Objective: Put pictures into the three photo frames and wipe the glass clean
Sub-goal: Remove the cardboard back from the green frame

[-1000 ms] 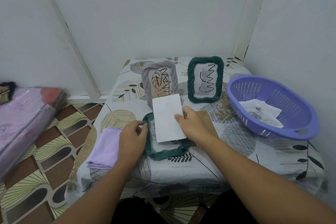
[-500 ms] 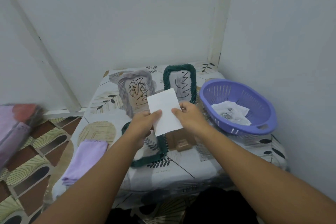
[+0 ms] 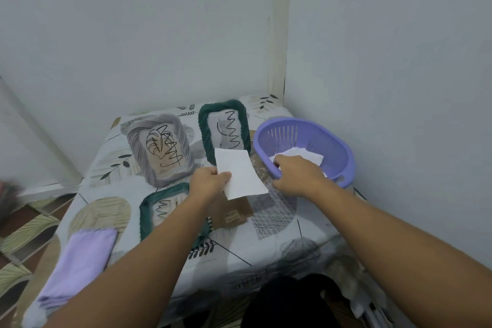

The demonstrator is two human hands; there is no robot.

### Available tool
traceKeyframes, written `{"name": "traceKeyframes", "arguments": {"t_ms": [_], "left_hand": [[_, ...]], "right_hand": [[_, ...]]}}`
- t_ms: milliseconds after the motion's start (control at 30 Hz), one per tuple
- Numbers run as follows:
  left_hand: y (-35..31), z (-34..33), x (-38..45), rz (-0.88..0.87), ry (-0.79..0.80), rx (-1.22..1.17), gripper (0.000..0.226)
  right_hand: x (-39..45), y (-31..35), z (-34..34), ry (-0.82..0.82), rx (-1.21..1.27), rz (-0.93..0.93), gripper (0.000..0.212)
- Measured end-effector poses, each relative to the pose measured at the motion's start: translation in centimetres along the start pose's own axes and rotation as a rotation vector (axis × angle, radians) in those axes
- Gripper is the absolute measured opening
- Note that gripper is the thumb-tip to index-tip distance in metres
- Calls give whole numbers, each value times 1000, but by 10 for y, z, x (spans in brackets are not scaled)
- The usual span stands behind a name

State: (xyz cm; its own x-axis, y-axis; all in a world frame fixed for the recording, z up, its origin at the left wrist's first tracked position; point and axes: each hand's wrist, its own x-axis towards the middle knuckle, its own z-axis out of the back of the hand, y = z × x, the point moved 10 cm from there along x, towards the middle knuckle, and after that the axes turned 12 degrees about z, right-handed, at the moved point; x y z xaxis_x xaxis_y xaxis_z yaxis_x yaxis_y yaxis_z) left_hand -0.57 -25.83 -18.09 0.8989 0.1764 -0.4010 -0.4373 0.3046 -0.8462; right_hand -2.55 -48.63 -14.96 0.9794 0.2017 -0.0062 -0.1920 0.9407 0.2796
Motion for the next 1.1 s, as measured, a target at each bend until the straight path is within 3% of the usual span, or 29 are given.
{"name": "traceKeyframes", "arguments": {"t_ms": [233,333,433,567,767,933,1100], "left_hand": [[-4,-46,11,21,74,87,12],[-10,-66,13,35,89,101,16],[-11,-85,19,74,95,130,4],[-8,-104,32,106,74,168,14],[-9,-118,33,74,96,167,2],[-22,-111,25,-22,45,387,33],[-30,-109,22,-65,-11,612,23]], "right_hand": [[-1,-12,25,-169,99,31,8],[-1,-14,32,-180,113,32,11],[0,-12,31,-183,113,48,12],[0,-8,23,-165,104,56,11],[-3,-4,14,-158,83,61,12],[-5,-3,3,-140,59,46,11],[-4,-4,1,-138,76,32,11]]}}
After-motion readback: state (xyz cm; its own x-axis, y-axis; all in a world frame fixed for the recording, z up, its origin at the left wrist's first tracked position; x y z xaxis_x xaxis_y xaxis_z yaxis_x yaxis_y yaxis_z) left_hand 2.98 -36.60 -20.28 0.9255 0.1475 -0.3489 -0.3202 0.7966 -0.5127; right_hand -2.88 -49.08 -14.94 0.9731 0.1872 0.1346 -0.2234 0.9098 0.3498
